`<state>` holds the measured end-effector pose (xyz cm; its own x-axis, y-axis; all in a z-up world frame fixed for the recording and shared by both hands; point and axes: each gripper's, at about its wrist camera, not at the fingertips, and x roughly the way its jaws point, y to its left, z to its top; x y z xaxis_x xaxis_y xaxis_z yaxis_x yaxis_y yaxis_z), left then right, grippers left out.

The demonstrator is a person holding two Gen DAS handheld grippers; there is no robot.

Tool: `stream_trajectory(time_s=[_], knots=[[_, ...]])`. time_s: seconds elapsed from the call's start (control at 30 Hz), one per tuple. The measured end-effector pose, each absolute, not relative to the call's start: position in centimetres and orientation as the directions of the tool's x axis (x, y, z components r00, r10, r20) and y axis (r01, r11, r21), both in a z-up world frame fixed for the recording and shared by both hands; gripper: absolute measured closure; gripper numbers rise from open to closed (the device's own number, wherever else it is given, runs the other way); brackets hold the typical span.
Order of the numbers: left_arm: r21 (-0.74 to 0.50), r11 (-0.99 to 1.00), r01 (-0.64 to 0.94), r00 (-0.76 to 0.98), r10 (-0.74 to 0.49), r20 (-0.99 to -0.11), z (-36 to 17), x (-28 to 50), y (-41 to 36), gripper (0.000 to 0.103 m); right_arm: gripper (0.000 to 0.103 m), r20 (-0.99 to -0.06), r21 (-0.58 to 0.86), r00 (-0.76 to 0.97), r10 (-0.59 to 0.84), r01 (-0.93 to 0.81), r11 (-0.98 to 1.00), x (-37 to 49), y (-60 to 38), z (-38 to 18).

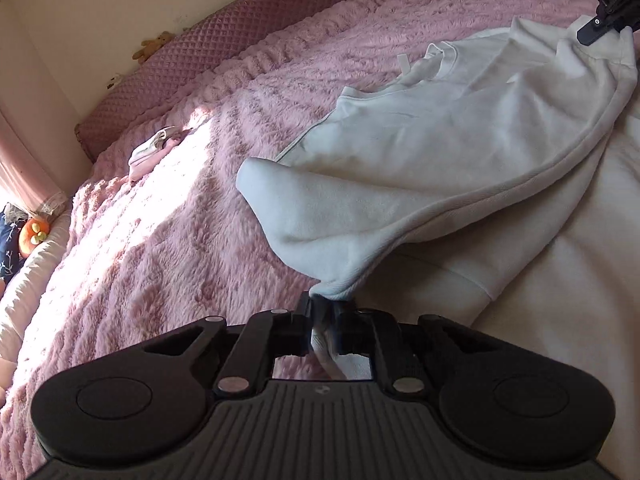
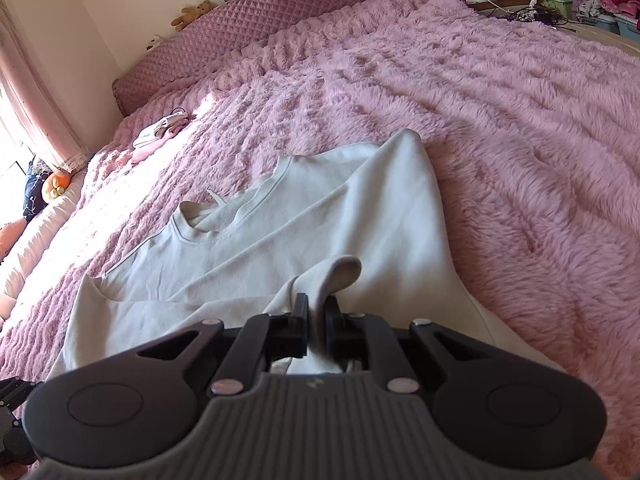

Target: Fold small clothes

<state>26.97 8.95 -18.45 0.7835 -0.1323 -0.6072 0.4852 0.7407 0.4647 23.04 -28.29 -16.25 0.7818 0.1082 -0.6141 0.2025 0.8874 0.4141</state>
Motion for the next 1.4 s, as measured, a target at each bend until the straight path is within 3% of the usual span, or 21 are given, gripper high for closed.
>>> stream_trajectory(time_s=[0.13, 0.33, 0.4, 0.57, 0.67, 0.73, 0.87, 1.03, 1.17, 1.33, 1.4], knots=[[0.449, 0.790, 0.417, 0.820, -0.115, -0.561, -17.8, 26.3, 9.3, 0.100, 0.102, -0.574, 0.423, 0.812, 0.103, 0.187, 0.886, 22.4, -28.2, -14.9], [0.306, 0.897, 0.318, 0.837, -0.114, -0.536, -16.1, 25.7, 10.6, 0.100, 0.102, -0.477, 0.414, 0.879, 0.013, 0.212, 0.885, 19.2, -29.1, -11.7], [0.306, 0.897, 0.319, 0.825, -0.104, -0.556, -16.6, 25.7, 10.2, 0.100, 0.102, -0.485, 0.411, 0.874, 0.004, 0.224, 0.883, 18.7, -29.8, -11.9], [0.327, 0.888, 0.325, 0.807, -0.080, -0.586, -18.2, 25.4, 9.7, 0.100, 0.102, -0.610, 0.409, 0.792, 0.013, 0.301, 0.862, 19.2, -31.5, -16.6], [0.344, 0.878, 0.333, 0.805, -0.075, -0.589, -18.2, 25.4, 9.6, 0.100, 0.101, -0.625, 0.422, 0.780, 0.009, 0.329, 0.844, 18.8, -31.9, -18.8], [0.351, 0.872, 0.341, 0.804, -0.077, -0.589, -18.0, 25.4, 9.5, 0.100, 0.098, -0.620, 0.447, 0.784, 0.009, 0.344, 0.826, 18.5, -32.1, -19.3], [0.372, 0.859, 0.352, 0.812, -0.082, -0.578, -17.1, 24.4, 9.4, 0.099, 0.080, -0.599, 0.522, 0.800, 0.039, 0.353, 0.776, 17.4, -33.0, -18.8], [0.373, 0.867, 0.329, 0.820, -0.067, -0.568, -15.6, 22.7, 10.2, 0.094, 0.070, -0.589, 0.541, 0.804, 0.082, 0.317, 0.779, 15.4, -33.1, -17.7], [0.310, 0.907, 0.284, 0.826, -0.067, -0.560, -14.0, 21.9, 10.9, 0.093, 0.070, -0.609, 0.562, 0.781, 0.139, 0.302, 0.770, 14.7, -32.9, -18.4], [0.161, 0.938, 0.308, 0.833, -0.184, -0.522, -12.0, 22.3, 9.7, 0.088, 0.070, -0.622, 0.580, 0.764, 0.172, 0.302, 0.756, 14.7, -32.6, -19.2], [0.098, 0.942, 0.320, 0.834, -0.231, -0.502, -11.8, 23.0, 9.2, 0.088, 0.085, -0.623, 0.587, 0.763, 0.172, 0.311, 0.748, 14.8, -32.8, -19.2]])
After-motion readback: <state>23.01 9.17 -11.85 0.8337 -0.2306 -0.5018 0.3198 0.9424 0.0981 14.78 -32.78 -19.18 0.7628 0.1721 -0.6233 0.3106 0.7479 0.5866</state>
